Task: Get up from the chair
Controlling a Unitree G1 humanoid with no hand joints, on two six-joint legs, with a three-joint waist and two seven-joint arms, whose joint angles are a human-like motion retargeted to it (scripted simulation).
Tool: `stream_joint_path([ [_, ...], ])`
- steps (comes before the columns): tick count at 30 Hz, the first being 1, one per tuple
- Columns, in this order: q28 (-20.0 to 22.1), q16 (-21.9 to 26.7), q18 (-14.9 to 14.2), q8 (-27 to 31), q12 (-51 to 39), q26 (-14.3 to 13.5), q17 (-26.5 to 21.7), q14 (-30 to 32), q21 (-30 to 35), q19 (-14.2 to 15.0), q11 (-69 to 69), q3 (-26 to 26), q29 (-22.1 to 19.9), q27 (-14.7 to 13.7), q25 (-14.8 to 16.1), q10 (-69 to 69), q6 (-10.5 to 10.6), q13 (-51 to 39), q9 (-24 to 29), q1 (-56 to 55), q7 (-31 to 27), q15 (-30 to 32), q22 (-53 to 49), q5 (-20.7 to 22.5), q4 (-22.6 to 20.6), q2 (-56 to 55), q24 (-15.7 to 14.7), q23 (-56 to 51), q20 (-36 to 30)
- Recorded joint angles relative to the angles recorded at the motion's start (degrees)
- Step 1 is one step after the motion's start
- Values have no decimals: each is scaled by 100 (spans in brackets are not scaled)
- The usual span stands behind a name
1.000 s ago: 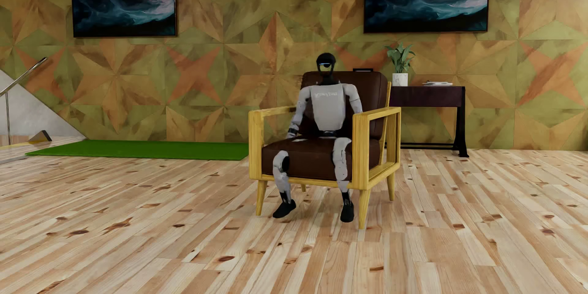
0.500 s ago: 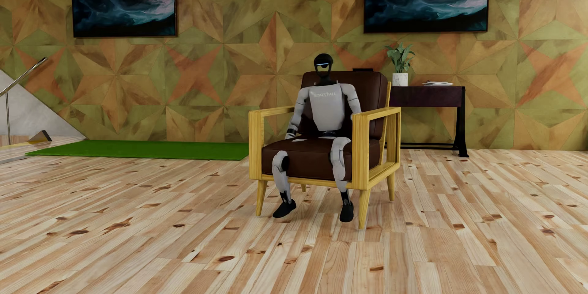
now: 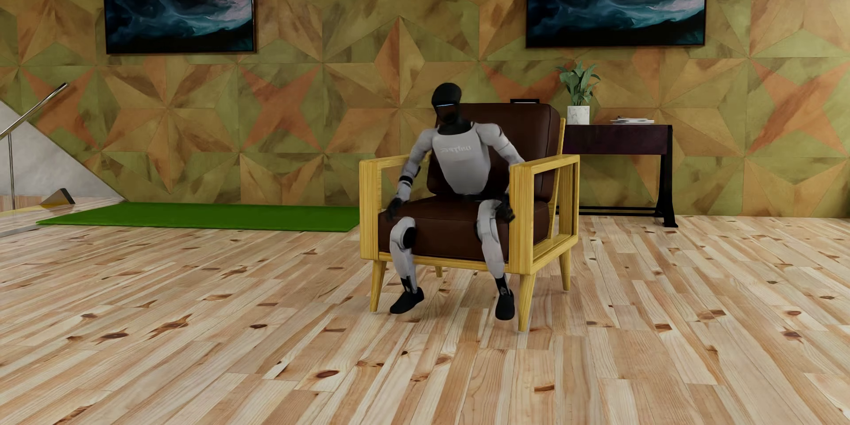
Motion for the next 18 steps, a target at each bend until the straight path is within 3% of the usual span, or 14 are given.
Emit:
stream_joint_path([
  [1,382,318,-58,17,-190,-262,-311,-32,205,12,23,3,-511,-185,-176,16,-48,-294,96,-183,-31,-19,-685,24,22,-199,105,-430,-34],
  [2,410,698,-122,34,-449,-406,-657,-63,544,32,34,0,-688,-355,-368,24,-104,-783,205,-369,-67,-44,-1271,47,48,-397,289,-764,-117],
  [4,-400,1668,-200,41,-1209,-508,-1365,-113,1734,96,24,-28,-338,-586,-593,10,-184,-2341,475,-718,-125,-97,-2099,50,68,-744,485,-1159,-510],
  [5,-985,2214,-229,42,-1727,-483,-1693,-149,2673,128,15,-39,-54,-665,-572,9,-229,-3391,595,-883,-157,-118,-2372,74,114,-919,400,-1268,-898],
  [6,-1246,2718,-250,23,-2397,-554,-1950,-204,3838,158,-5,-47,164,-752,-493,2,-241,-4637,732,-1016,-190,-152,-2518,92,138,-1050,284,-1317,-1524],
  [7,-1104,3110,-244,16,-3146,-698,-2113,-249,5067,195,-20,-50,395,-886,-429,-11,-236,-5929,826,-1155,-193,-197,-2552,76,114,-1183,114,-1334,-2278],
  [9,-866,3566,-199,-2,-4879,-826,-2172,-340,7089,209,-112,-39,-98,-1046,-198,-103,-225,-8093,1091,-1323,-163,-282,-2475,82,86,-1336,-188,-1393,-3673],
  [10,-653,3614,-224,-2,-5704,-936,-2115,-396,7661,202,-186,-43,-328,-1118,-128,-183,-213,-8727,1198,-1344,-155,-330,-2424,87,73,-1359,-264,-1404,-4391],
  [11,-454,3612,-200,-21,-6353,-1003,-2014,-440,8002,175,-298,-43,-561,-1128,-90,-295,-209,-9087,1282,-1339,-126,-349,-2390,121,46,-1348,-311,-1399,-5010],
  [13,-462,3441,-92,-91,-6785,-963,-1811,-437,7945,71,-690,-36,-625,-1122,-195,-684,-229,-9074,1325,-1254,-72,-315,-2280,210,-71,-1244,-267,-1224,-5454],
  [16,-702,2746,149,-272,-6256,-853,-1308,-285,7085,-55,-1763,-30,-298,-1129,-470,-1788,-213,-8140,1191,-646,99,-147,-1471,222,-283,-664,151,-328,-5085],
  [18,-1190,2064,287,-427,-5816,-722,-694,-95,6413,-144,-2743,-21,207,-1133,-800,-2810,-202,-7360,967,55,238,77,-473,212,-367,-18,565,680,-4794],
])
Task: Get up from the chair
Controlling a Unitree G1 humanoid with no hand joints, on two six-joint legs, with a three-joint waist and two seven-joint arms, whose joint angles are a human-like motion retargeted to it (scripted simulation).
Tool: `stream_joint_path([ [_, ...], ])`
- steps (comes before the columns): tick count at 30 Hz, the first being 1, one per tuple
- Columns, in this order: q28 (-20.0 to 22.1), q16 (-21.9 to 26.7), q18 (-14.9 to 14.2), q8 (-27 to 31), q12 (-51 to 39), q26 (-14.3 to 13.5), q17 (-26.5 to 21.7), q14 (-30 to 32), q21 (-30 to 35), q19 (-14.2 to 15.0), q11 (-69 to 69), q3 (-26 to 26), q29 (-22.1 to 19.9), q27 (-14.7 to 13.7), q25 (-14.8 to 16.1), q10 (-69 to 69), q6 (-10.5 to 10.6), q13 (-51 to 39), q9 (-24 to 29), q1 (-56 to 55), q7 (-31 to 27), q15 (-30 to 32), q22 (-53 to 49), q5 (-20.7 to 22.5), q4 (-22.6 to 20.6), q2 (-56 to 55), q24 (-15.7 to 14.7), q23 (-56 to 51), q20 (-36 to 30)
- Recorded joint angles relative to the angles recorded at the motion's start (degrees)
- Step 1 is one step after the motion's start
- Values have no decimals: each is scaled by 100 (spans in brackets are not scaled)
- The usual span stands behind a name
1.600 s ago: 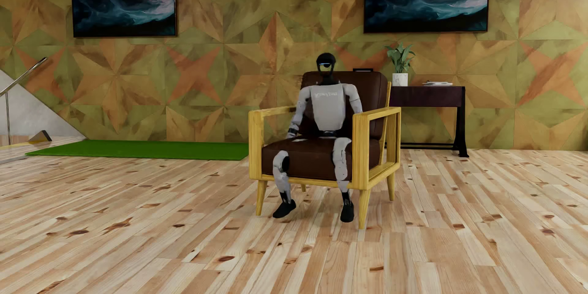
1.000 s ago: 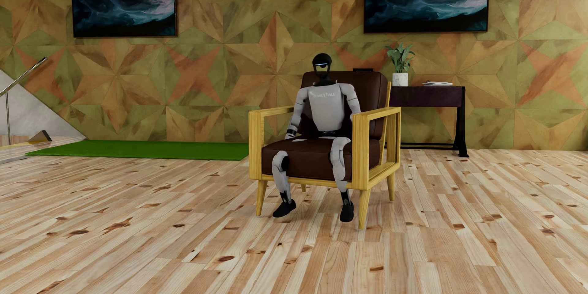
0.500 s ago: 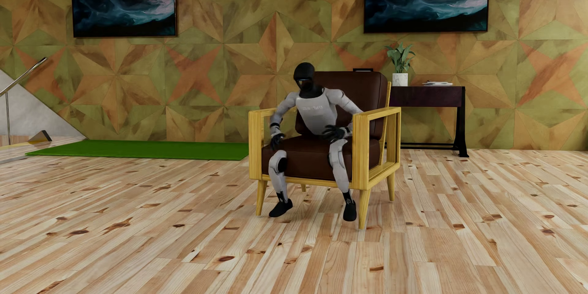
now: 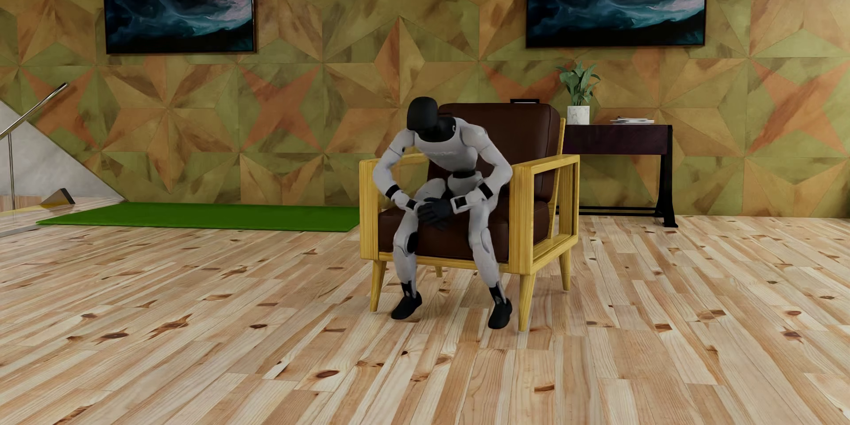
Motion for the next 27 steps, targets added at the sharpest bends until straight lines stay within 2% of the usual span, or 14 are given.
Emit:
stream_joint_path([
  [2,-567,-894,155,-186,353,61,875,258,-663,-113,-1077,25,545,-130,-441,-1144,3,681,-237,906,176,243,1338,-31,-115,848,580,1428,267],
  [4,-1217,-1865,252,-404,676,112,1871,533,-1264,-179,-2161,26,1334,-209,-798,-2318,8,1262,-577,1916,328,491,2952,-83,-198,1799,1131,3034,517],
  [6,-1557,-2810,292,-691,975,213,2650,853,-1606,-191,-3194,57,1997,-224,-1168,-3469,13,1783,-967,2973,528,763,4567,-142,-228,2782,1724,4301,642],
  [7,-1866,-3190,294,-800,1171,368,2916,1031,-1784,-213,-3729,56,2489,-110,-1234,-4047,48,2060,-1220,3502,617,904,5148,-146,-249,3295,1923,4658,712],
  [8,-2092,-3472,313,-924,1430,583,3106,1211,-2063,-248,-4257,37,2733,212,-996,-4654,86,2401,-1488,4071,689,1020,5486,-164,-315,3838,2008,4978,776],
  [10,-2315,-3671,451,-1152,2131,924,3262,1518,-2653,-410,-5280,-8,2822,781,-383,-5872,139,3200,-2050,5259,801,1231,5721,-64,-456,4924,1793,5224,1103],
  [12,-2241,-3602,566,-1350,2948,1134,3088,1747,-3146,-569,-6200,-12,2922,814,42,-6900,176,3971,-2678,6314,881,1395,5757,114,-535,5896,1281,4955,1568],
  [14,-2028,-3421,617,-1491,3721,1258,2808,1896,-3560,-640,-6909,-14,2919,792,214,-7741,179,4670,-3330,7167,996,1479,5728,225,-569,6652,785,4509,2056],
  [17,-1759,-3282,560,-1705,4570,1162,2515,1810,-4339,-669,-7562,-65,2835,690,387,-8222,211,5534,-4056,7944,1155,1463,5819,268,-577,7515,590,4319,2699],
  [18,-1686,-3260,512,-1827,4777,1109,2518,1770,-4648,-645,-7762,-87,2724,687,440,-8400,213,5753,-4097,8355,1214,1462,5971,276,-578,7903,553,4504,2875],
  [19,-1629,-3289,506,-1887,4927,1135,2550,1745,-4850,-669,-7958,-120,2419,811,531,-8454,277,5924,-4234,8514,1261,1465,6164,271,-602,8171,524,4850,2981],
  [21,-1648,-3342,433,-2015,5066,1249,2667,1695,-5131,-636,-7978,-147,2186,1077,726,-8644,273,6136,-4415,8940,1335,1322,6749,252,-613,8506,564,5628,3108],
  [24,-1686,-3429,370,-2037,5258,1331,2680,1564,-5187,-540,-7928,-167,2307,1211,507,-8656,315,6296,-4603,9130,1362,1195,7215,182,-589,8640,673,6450,3325],
  [27,-1777,-3439,368,-2081,5422,1318,2555,1550,-5221,-533,-7929,-166,2684,1100,235,-8663,323,6518,-4648,9162,1409,1187,7178,179,-600,8659,649,6452,3420],
])
